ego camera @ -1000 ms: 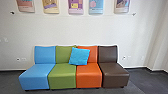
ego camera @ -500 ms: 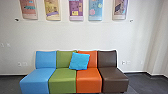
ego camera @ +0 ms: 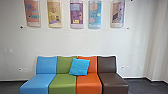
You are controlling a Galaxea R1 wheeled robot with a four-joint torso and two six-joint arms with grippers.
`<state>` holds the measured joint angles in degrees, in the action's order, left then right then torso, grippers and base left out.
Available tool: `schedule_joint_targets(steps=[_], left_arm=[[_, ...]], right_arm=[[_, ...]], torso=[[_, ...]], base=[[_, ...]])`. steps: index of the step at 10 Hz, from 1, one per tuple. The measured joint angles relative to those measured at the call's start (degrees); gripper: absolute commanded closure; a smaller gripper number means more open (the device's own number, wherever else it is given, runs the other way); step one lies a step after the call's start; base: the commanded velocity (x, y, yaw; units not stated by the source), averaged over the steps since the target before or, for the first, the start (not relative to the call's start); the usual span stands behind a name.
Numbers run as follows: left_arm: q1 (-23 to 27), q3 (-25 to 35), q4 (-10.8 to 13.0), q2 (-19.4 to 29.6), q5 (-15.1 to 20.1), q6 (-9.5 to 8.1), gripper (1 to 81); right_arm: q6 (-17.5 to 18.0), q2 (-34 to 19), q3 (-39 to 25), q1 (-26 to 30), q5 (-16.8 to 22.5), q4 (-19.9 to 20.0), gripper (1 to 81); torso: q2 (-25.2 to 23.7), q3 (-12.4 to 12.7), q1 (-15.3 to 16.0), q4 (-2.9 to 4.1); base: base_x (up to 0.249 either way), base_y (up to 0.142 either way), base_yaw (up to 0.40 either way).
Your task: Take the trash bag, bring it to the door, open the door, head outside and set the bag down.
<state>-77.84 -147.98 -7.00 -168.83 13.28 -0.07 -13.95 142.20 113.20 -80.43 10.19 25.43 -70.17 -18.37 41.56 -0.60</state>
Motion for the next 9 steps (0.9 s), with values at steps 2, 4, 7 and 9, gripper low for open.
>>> schedule_joint_targets(steps=[2,4,7,9], left_arm=[[0.02,-0.09,0.13,-0.27,-0.02,0.00,81.1],[-0.44,-0.15,0.91,-0.85,-0.02,0.00,81.1],[-0.68,-0.21,1.24,-1.02,-0.05,0.00,81.1],[-0.80,-1.05,1.44,-1.71,-0.24,0.00,81.1]], right_arm=[[0.00,1.13,2.71,-0.05,-0.28,0.01,1.0],[-0.18,3.36,5.33,-1.27,-1.66,-0.22,1.0],[-0.61,6.62,9.73,-1.38,-2.23,-0.77,1.0],[-1.10,8.87,12.74,-2.32,-2.67,-1.07,1.0]], torso=[[3.72,0.33,-2.40,0.00],[7.85,0.53,-5.05,0.00],[13.97,0.61,-9.00,-0.02],[18.10,0.61,-11.67,-0.02]], base=[[0.000,0.000,0.000],[0.000,0.000,0.000],[0.000,0.000,0.000],[0.000,0.000,0.000]])
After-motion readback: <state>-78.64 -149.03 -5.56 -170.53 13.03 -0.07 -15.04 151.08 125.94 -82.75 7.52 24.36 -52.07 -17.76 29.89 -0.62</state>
